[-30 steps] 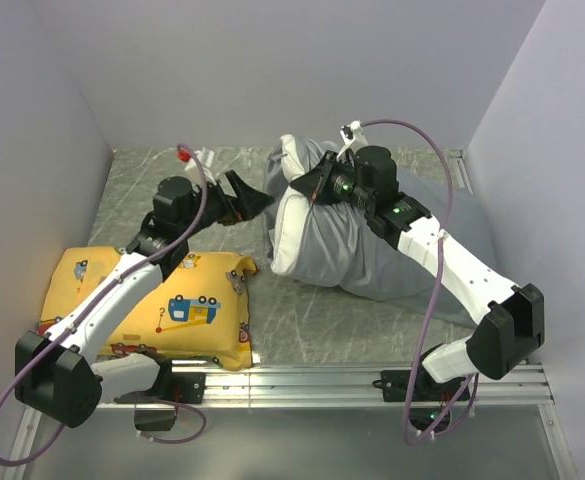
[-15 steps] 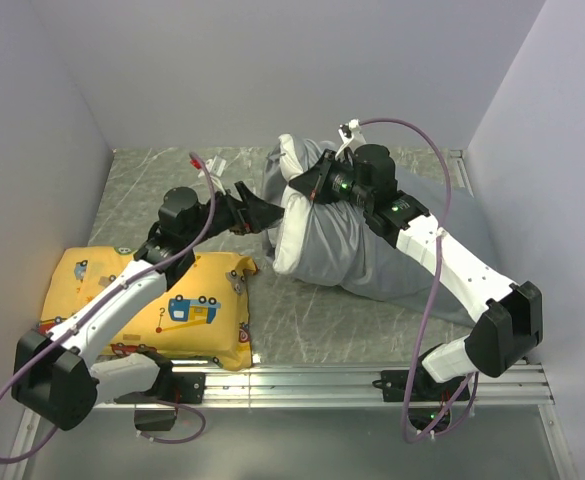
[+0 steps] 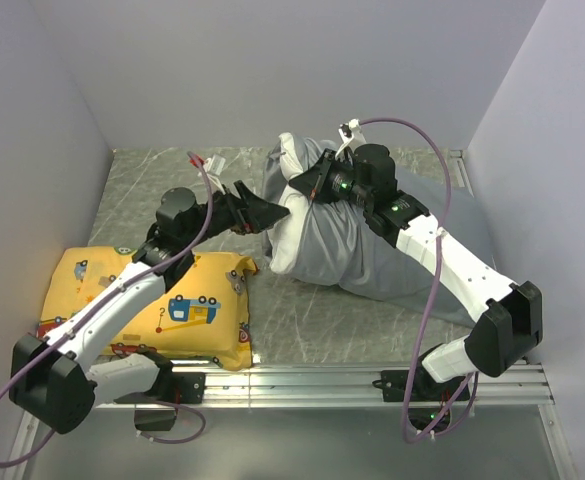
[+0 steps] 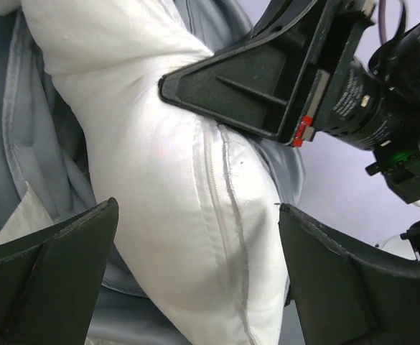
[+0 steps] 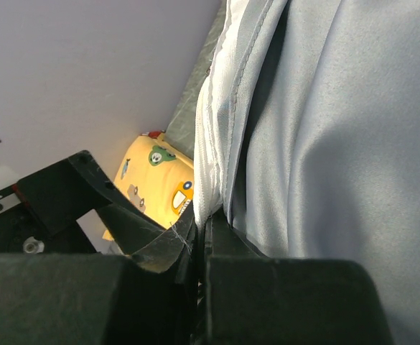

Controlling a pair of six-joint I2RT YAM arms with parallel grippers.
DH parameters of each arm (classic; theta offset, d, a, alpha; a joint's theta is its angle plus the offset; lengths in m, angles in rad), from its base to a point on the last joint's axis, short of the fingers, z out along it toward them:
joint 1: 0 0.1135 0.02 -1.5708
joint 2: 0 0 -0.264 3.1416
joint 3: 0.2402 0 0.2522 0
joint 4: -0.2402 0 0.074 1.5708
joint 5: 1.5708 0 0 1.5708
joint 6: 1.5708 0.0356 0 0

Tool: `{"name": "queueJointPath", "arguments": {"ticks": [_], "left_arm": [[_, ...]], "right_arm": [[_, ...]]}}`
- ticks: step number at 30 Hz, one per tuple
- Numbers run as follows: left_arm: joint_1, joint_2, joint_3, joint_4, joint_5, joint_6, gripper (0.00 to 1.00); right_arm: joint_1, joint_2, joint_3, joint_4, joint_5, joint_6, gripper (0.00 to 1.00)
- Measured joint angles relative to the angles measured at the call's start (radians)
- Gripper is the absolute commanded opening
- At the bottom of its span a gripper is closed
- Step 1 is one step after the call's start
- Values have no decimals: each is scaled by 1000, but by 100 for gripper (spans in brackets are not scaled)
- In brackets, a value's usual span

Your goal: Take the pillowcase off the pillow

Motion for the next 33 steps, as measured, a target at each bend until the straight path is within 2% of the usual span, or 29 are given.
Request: {"name": "queueJointPath", "arguments": {"ticks": [15,16,18,19,20,21,22,23,25,28,33], "left_arm": [[-29,163,4,178,107,-71,99],[-29,172,4,182,107,-73,90],[-30,190,5,188,105,-81,67],[-30,197,5,188,101,-85,41],[-30,206,6,184,96,-93,27],[-31,212,9,176,89,-90,17],[-32,217,10,172,81,-93,6],[-32,220,12,170,76,-93,0],[-36,226,17,154,60,-93,0],[-38,233,18,120,8,-94,0],[-38,233,19,62,-79,-97,0]], "right_arm": [[20,13,14,-15,38,-20,0],[21,13,14,-15,41,-23,0],[24,13,14,-21,49,-27,0],[26,14,15,-24,54,-30,0],[28,16,20,-34,60,-34,2],[29,19,29,-43,66,-39,14],[31,22,40,-55,72,-44,21],[31,22,48,-67,79,-50,29],[34,22,68,-66,90,-58,49],[43,6,118,-93,121,-87,62],[47,-103,129,-199,200,-137,71]]}}
